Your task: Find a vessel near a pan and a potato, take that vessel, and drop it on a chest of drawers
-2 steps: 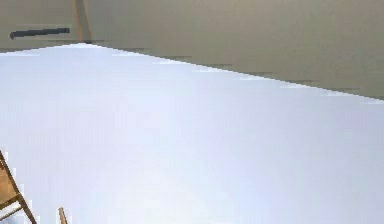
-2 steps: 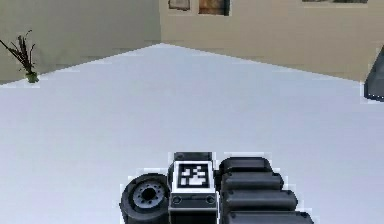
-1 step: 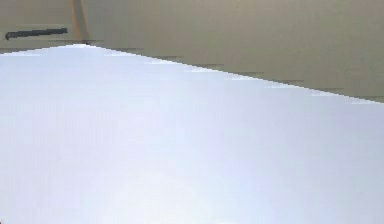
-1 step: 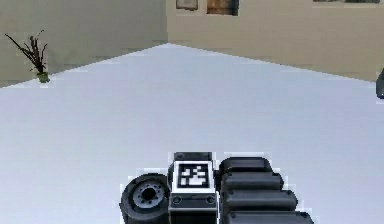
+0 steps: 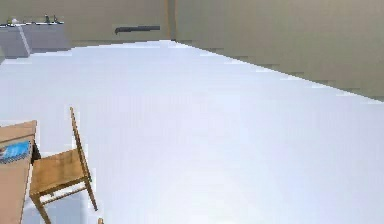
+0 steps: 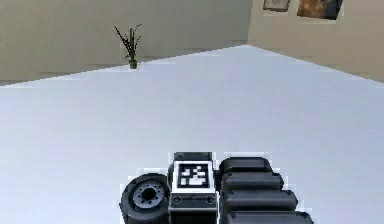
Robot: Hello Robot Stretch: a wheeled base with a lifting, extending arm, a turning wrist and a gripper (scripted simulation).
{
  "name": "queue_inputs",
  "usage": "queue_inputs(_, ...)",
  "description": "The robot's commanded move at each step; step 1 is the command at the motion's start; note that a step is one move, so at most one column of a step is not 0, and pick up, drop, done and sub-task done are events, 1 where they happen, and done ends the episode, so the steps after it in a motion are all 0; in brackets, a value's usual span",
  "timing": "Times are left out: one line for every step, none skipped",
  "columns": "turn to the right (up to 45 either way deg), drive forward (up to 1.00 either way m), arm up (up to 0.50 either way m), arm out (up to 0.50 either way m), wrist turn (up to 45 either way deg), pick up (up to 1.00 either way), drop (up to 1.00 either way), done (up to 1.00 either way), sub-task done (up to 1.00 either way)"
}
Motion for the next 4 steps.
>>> queue_inputs(0.0, 0.45, 0.0, 0.0, 0.0, 0.0, 0.0, 0.0, 0.0)
queue_inputs(-6.0, 0.0, 0.0, 0.0, 0.0, 0.0, 0.0, 0.0, 0.0)
queue_inputs(0.0, 1.0, 0.0, 0.0, 0.0, 0.0, 0.0, 0.0, 0.0)
queue_inputs(0.0, 1.0, 0.0, 0.0, 0.0, 0.0, 0.0, 0.0, 0.0)
